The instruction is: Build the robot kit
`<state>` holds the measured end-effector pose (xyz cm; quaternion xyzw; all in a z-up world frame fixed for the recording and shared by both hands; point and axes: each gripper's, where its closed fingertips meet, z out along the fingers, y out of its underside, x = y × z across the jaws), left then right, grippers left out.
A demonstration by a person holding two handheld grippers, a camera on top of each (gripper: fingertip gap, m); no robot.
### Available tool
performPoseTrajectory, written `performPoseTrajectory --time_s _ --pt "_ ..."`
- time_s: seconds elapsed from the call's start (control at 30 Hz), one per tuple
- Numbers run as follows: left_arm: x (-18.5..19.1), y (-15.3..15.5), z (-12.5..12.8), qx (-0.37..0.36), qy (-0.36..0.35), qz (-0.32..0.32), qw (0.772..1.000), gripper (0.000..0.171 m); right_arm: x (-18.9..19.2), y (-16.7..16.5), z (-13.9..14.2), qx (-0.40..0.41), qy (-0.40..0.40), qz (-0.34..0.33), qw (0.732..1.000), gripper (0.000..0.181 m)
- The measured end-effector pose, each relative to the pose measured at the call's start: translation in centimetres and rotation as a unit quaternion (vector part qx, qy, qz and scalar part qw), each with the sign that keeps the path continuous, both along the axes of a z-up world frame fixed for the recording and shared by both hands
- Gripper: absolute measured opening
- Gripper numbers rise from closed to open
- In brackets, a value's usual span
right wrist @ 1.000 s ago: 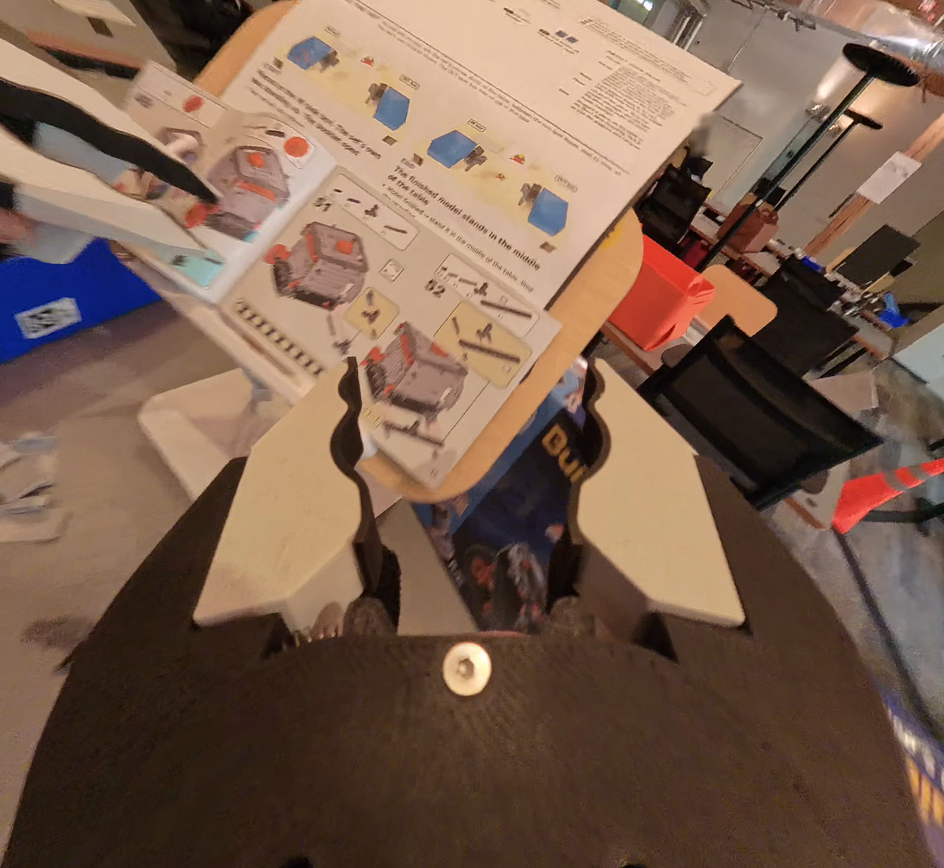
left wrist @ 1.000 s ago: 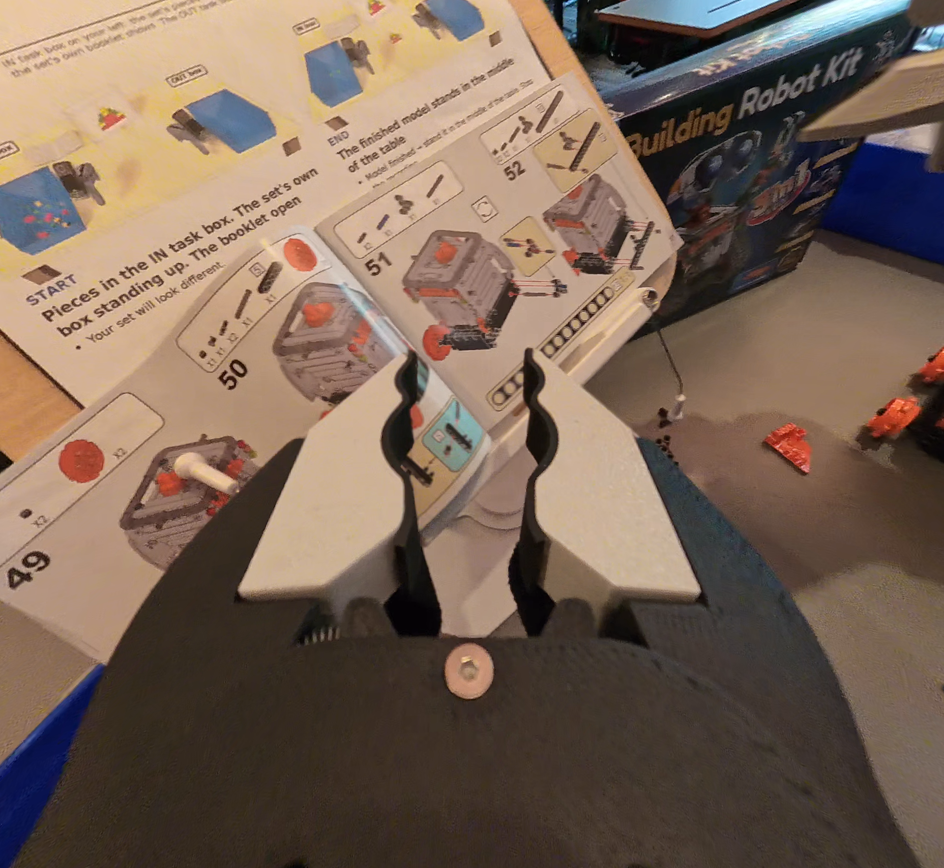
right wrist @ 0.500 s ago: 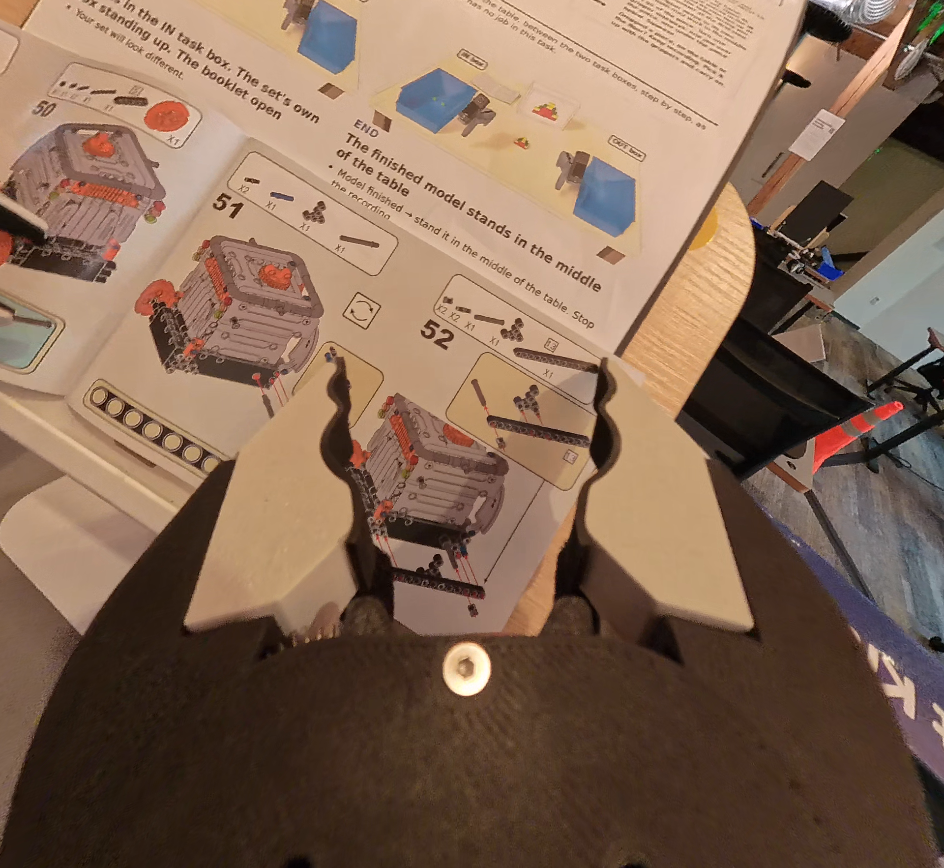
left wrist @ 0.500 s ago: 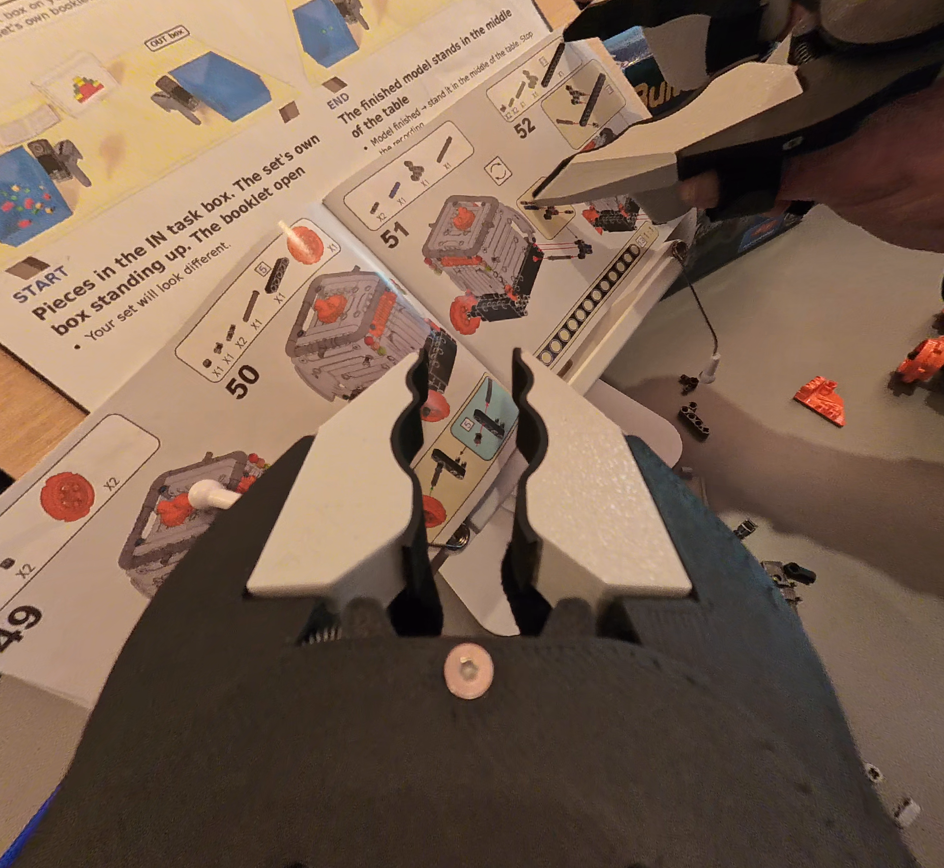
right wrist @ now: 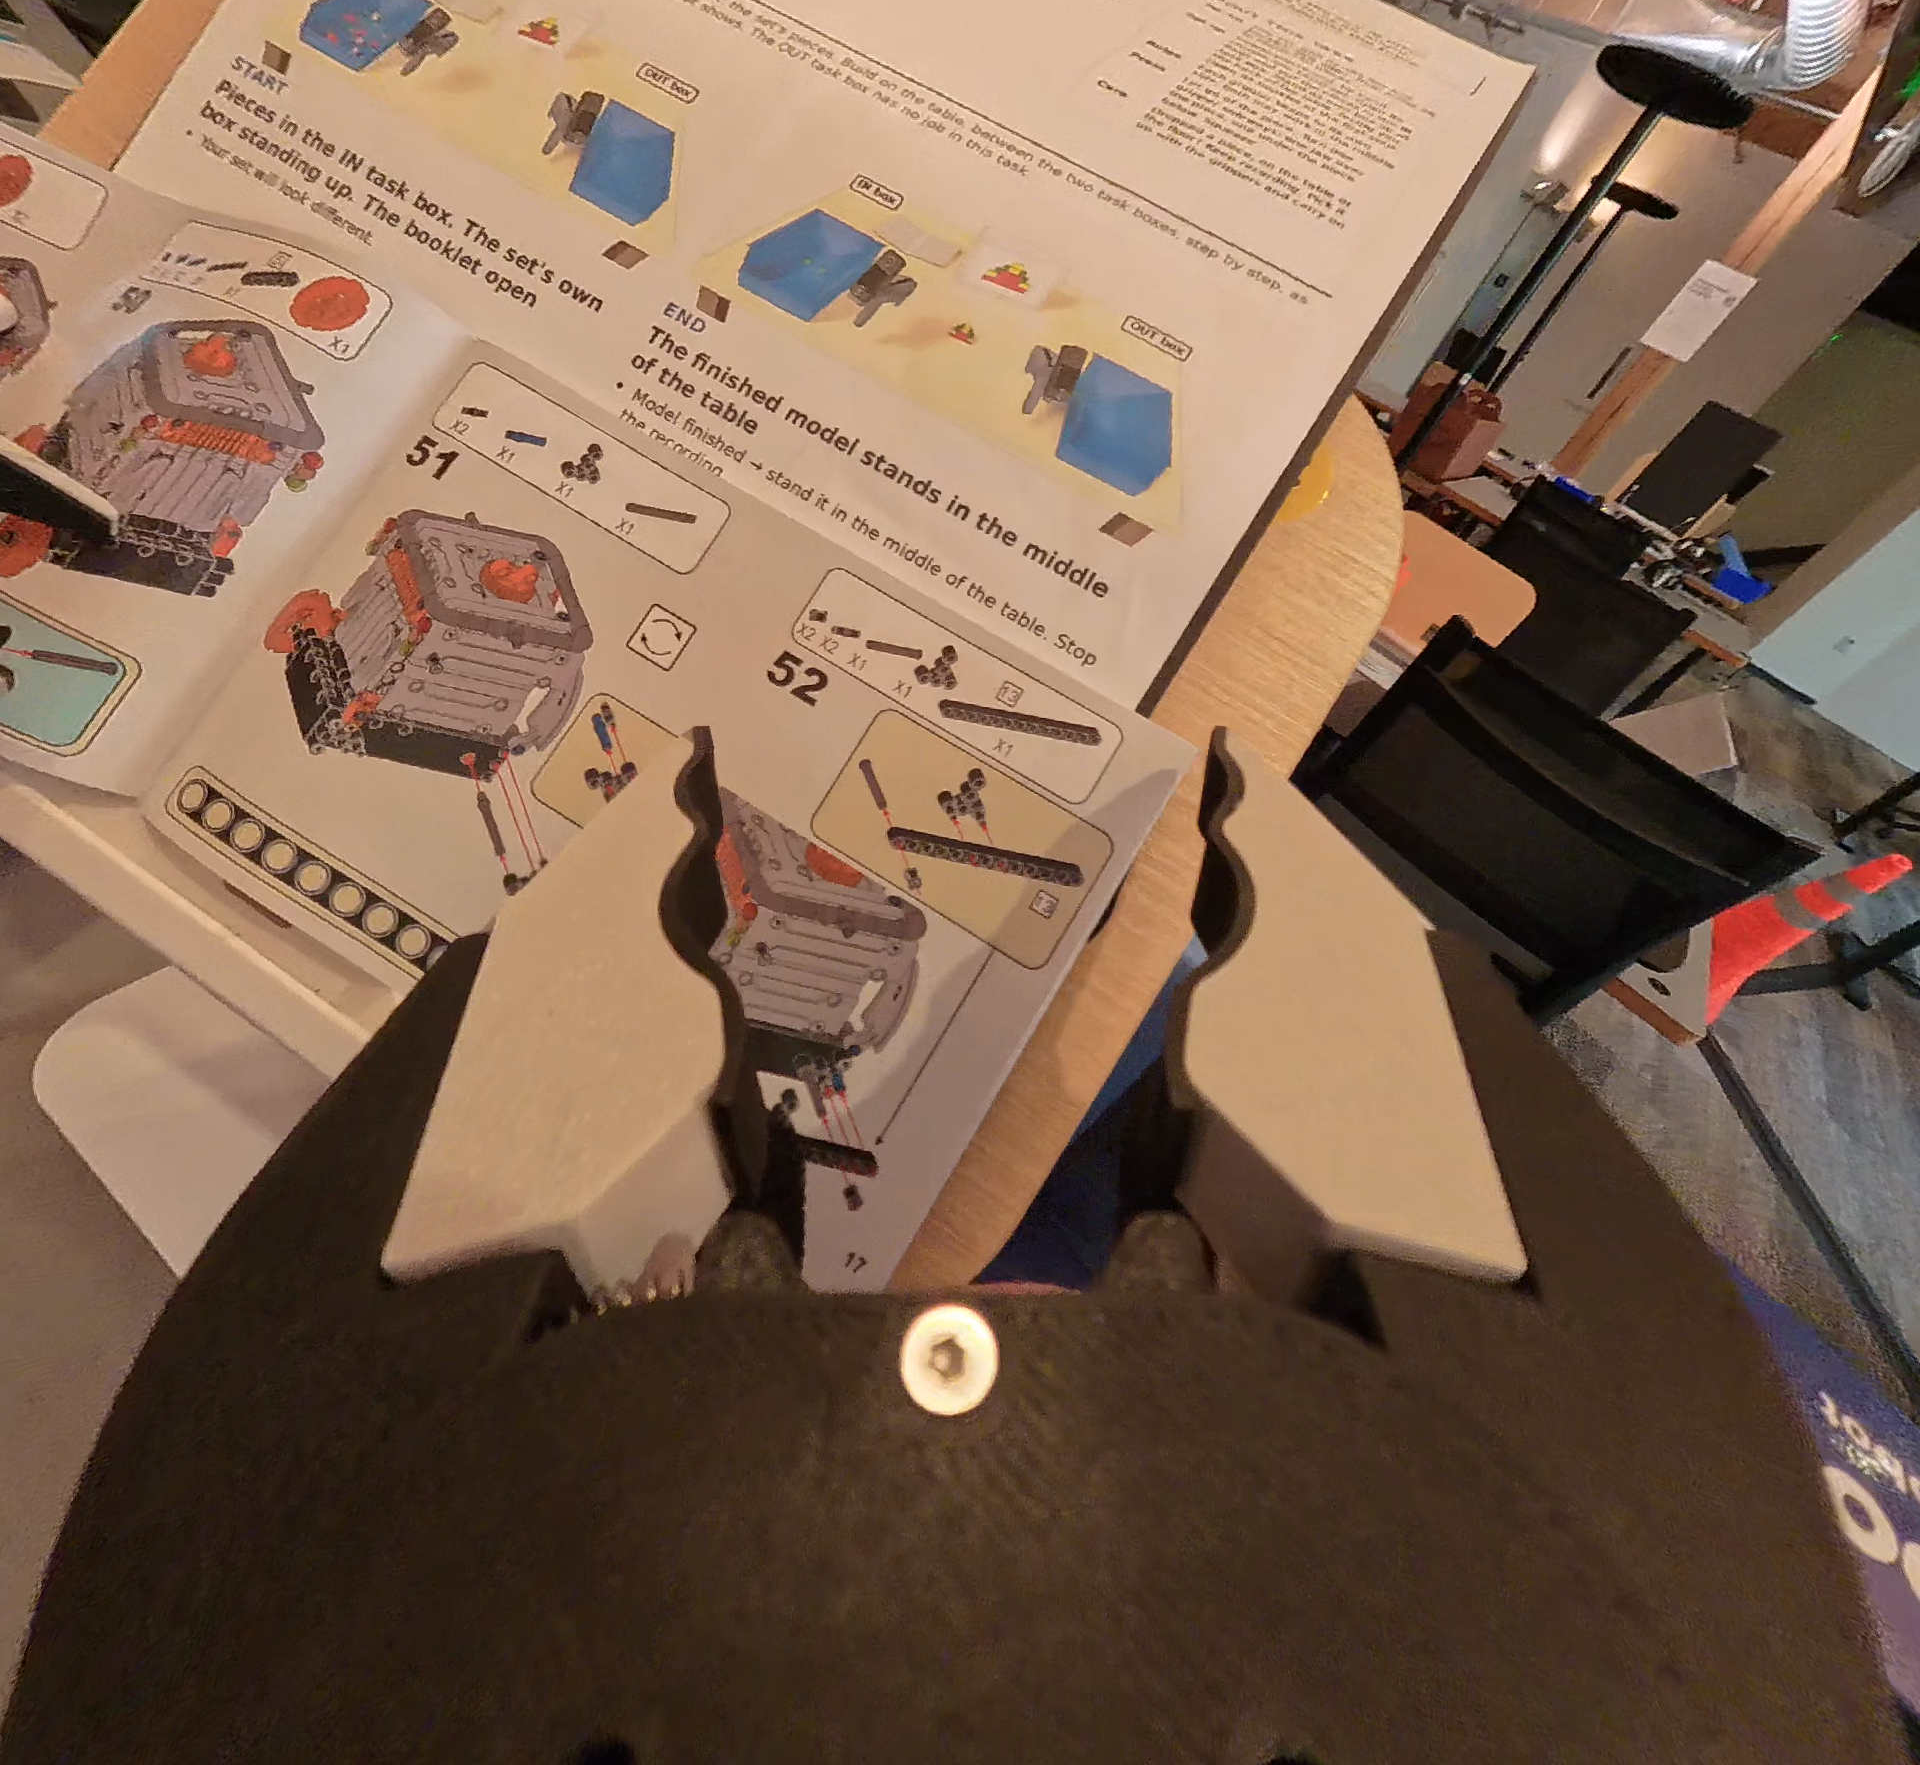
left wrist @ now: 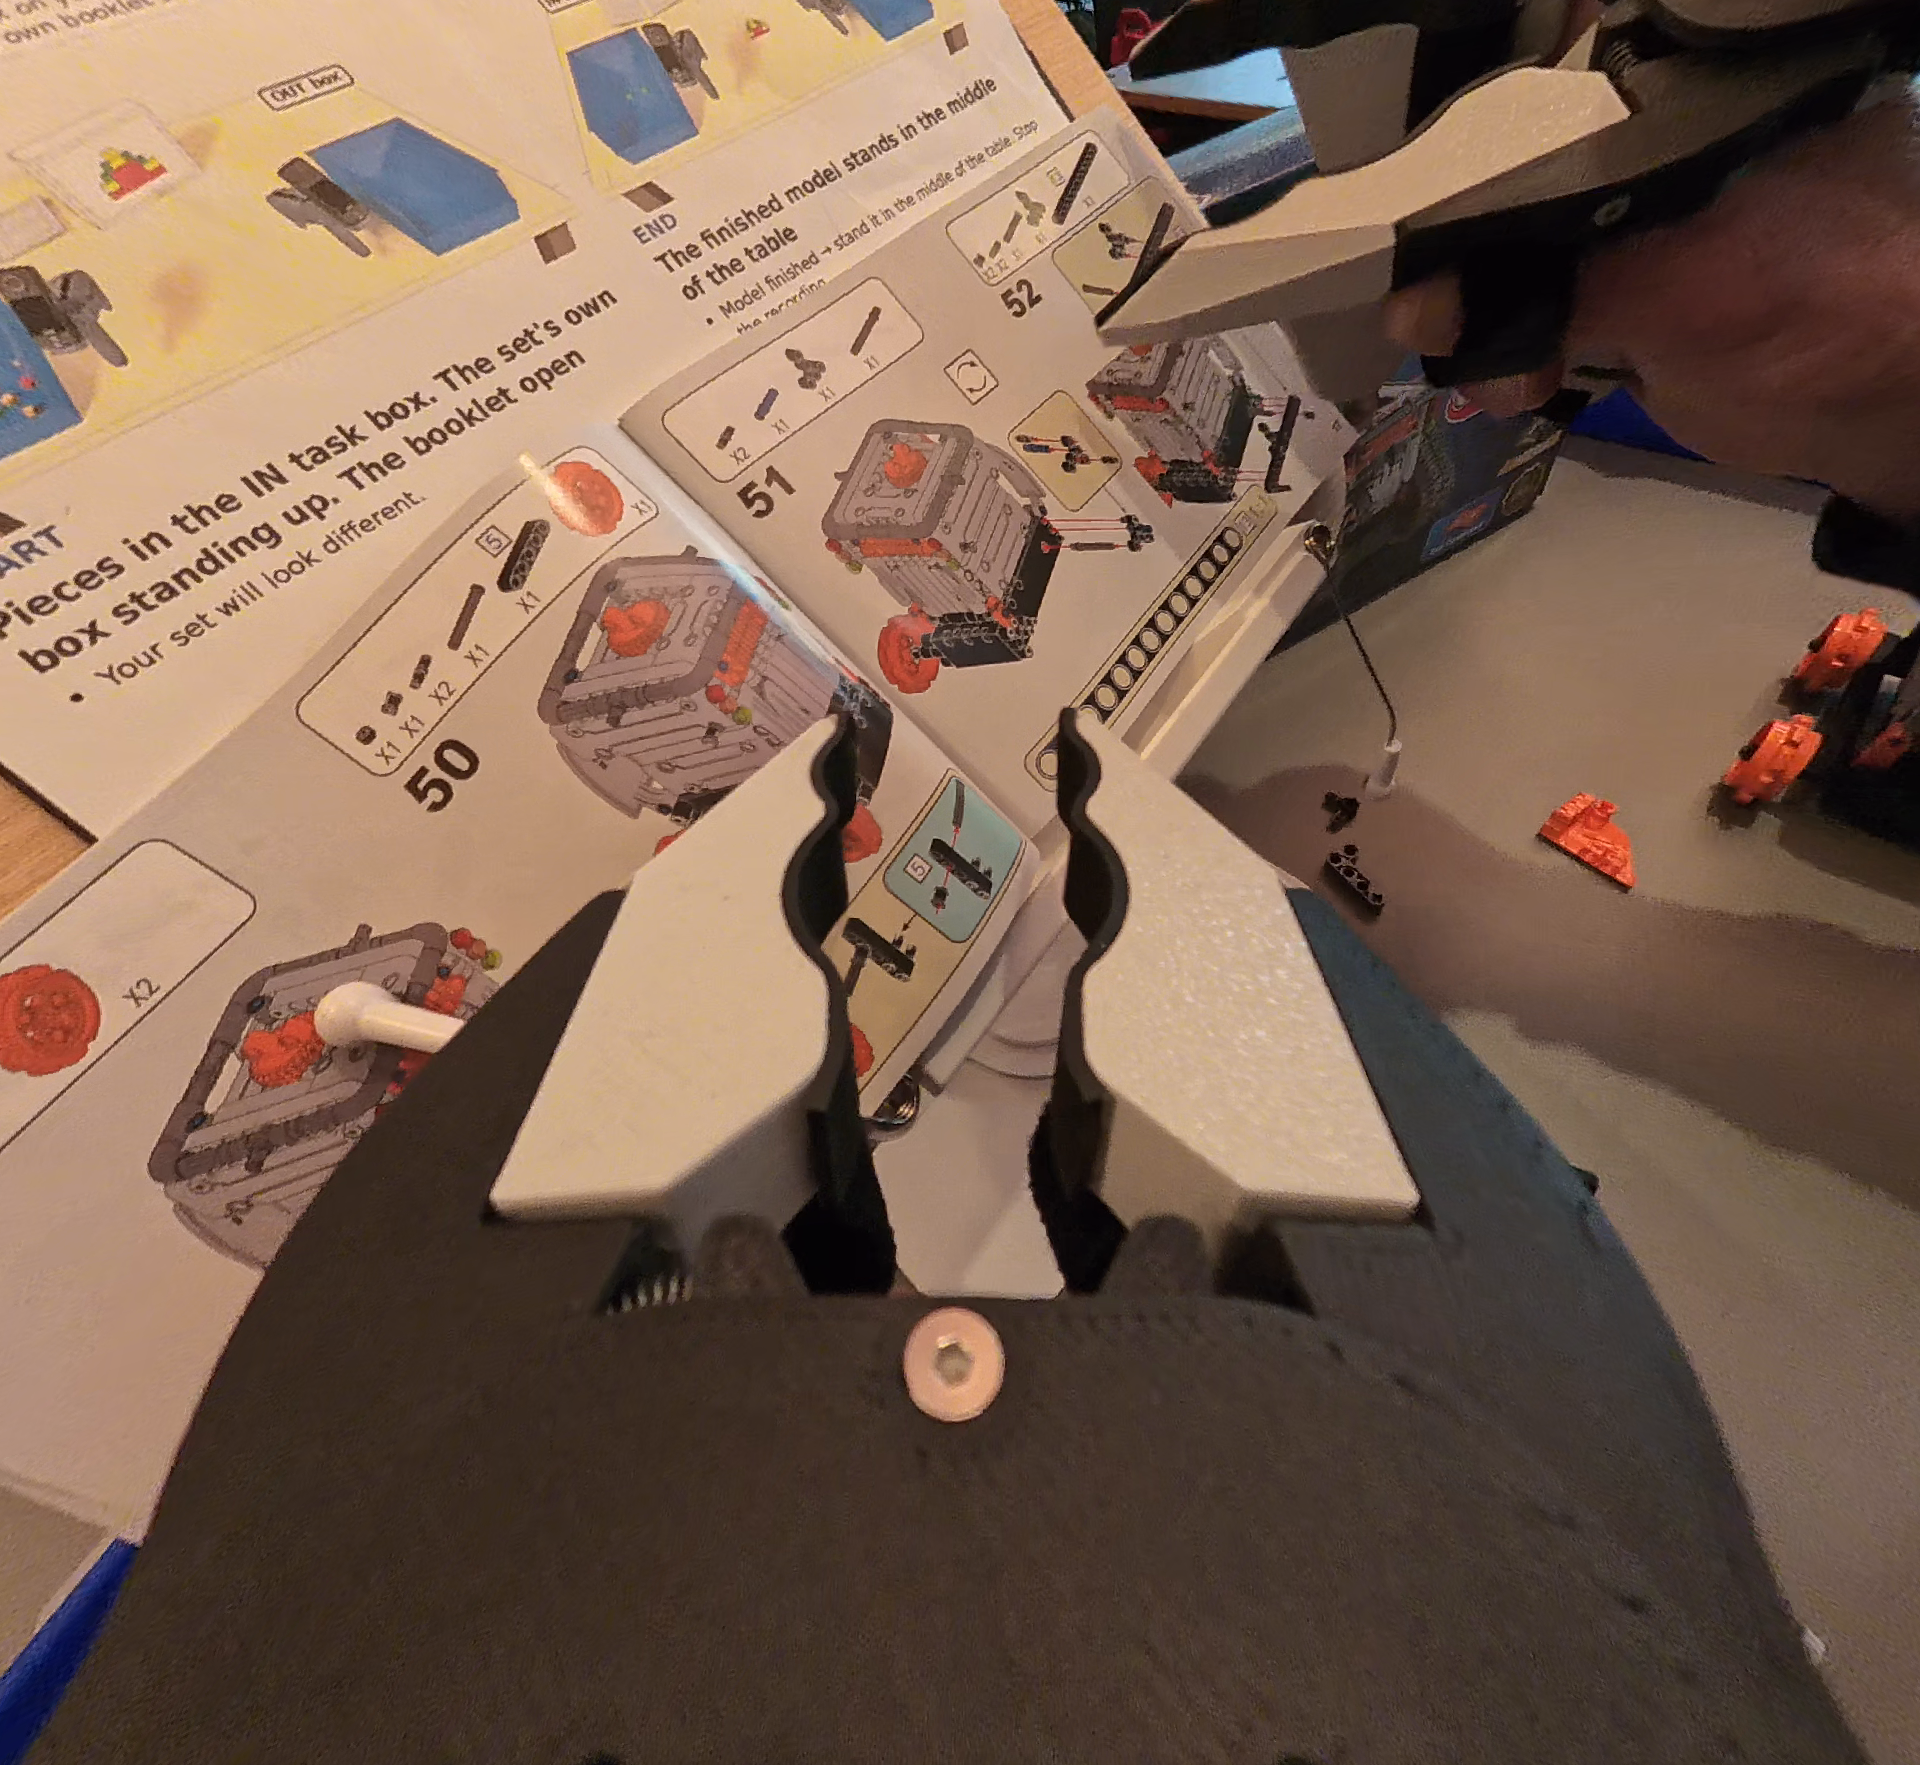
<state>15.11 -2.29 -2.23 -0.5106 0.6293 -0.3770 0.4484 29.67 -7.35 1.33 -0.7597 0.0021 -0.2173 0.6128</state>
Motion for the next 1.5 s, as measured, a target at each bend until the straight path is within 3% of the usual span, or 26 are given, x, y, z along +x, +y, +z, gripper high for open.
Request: performPoseTrajectory --time_s 0.1,0.23,0.47,0.6,0.77,1.2,1.33,1.5 --pt "0.1 -0.2 -0.1 -0.001 0.001 -0.004 1.0 0.038 0.4 0.0 -0.8 -0.021 -0.003 0.011 1.0 0.081" --pt "0.2 -0.4 -0.2 -0.002 0.0 -0.008 1.0 0.039 0.4 0.0 -1.6 -0.035 -0.012 0.012 0.999 0.082" --pt "0.3 -0.5 -0.4 0.001 0.001 -0.015 1.0 0.037 0.5 -0.2 -1.4 -0.041 -0.035 0.006 0.999 0.068" --pt "0.5 -0.7 -0.6 0.003 0.004 -0.02 1.0 0.036 0.9 -0.3 -0.9 -0.045 -0.062 -0.012 0.997 0.085" --pt "0.6 -0.8 -0.7 0.004 0.005 -0.024 1.0 0.036 0.7 0.0 -1.1 -0.065 -0.053 0.03 0.996 0.071" --pt "0.6 -1.1 -1.0 0.005 0.009 -0.031 0.999 0.038 0.4 0.1 -1.2 -0.078 -0.055 0.042 0.994 0.041" --pt "0.7 -1.2 -1.1 0.007 0.011 -0.032 0.999 0.037 0.1 0.1 -1.3 -0.078 -0.053 0.049 0.994 0.015" --pt "0.8 -1.2 -1.1 0.009 0.013 -0.031 0.999 0.037 -0.4 0.3 -1.5 -0.085 -0.047 0.065 0.993 0.0"
